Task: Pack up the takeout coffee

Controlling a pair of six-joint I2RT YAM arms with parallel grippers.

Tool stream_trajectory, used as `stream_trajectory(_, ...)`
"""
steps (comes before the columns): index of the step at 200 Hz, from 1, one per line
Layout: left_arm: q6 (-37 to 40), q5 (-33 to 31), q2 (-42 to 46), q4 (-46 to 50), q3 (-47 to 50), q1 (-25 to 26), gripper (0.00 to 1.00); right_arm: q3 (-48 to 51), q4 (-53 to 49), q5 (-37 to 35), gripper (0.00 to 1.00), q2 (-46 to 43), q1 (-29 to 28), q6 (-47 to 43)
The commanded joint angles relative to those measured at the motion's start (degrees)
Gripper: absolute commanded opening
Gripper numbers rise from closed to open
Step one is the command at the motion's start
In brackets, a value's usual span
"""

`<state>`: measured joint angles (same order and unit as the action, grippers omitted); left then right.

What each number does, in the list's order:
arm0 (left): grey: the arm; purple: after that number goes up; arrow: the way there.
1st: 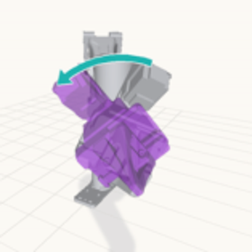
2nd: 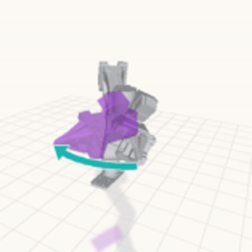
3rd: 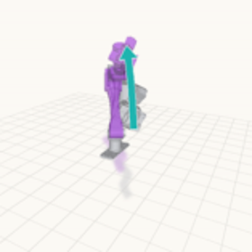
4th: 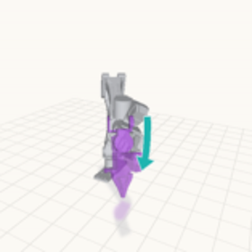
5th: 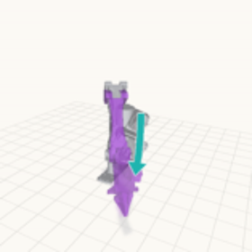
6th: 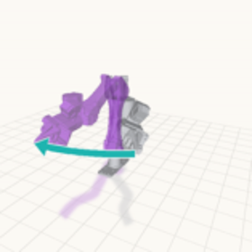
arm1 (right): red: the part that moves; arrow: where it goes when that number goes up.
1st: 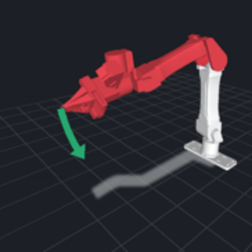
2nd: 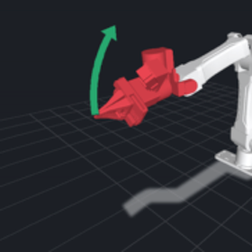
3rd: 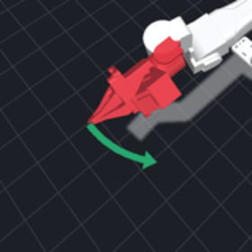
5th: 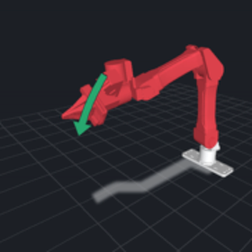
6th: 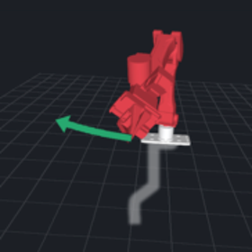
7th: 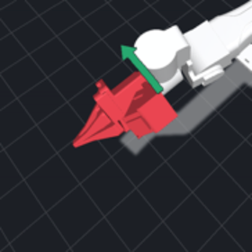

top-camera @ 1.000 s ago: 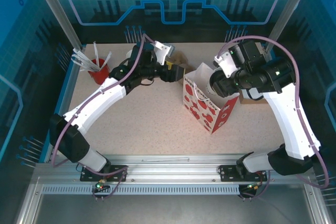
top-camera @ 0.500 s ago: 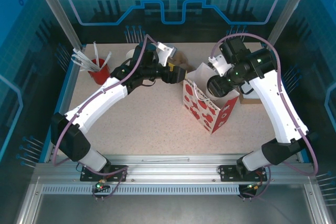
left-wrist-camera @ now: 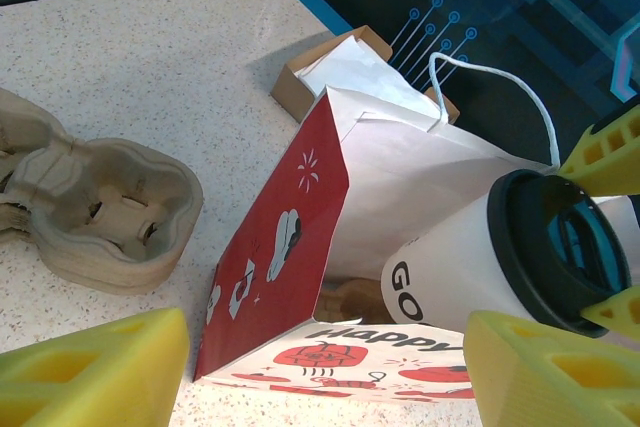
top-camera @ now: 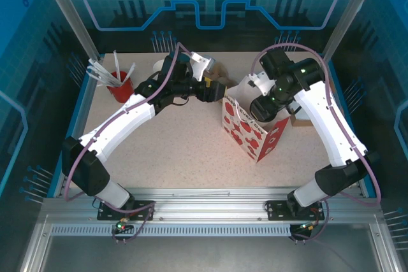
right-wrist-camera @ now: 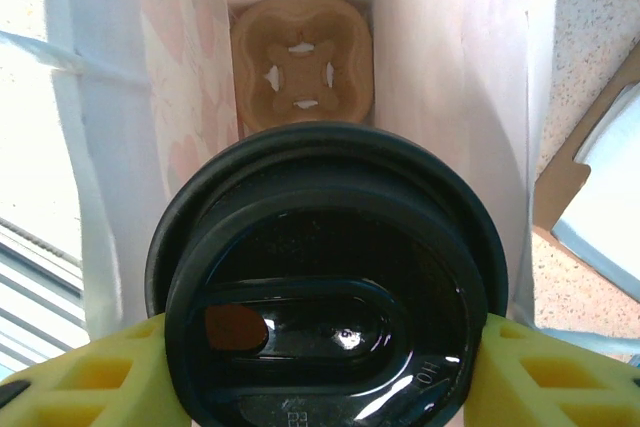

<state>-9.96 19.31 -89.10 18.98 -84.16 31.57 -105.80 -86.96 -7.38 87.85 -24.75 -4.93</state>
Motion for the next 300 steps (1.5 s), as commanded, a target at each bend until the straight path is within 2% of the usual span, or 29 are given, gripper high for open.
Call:
stream_trajectory(1, 0.75, -0.56, -0.11, -0.62, 0.75, 0.35, 0.75, 0.75, -0.40, -0.49, 0.45, 0.89, -0.19, 0.18)
stream_trajectory(300, 0.94, -0.61, 0.51, -0.42, 2.09, 0.39, 0.74, 13.63, 6.57, 1.80, 0.43, 0.39, 2.39, -0.52)
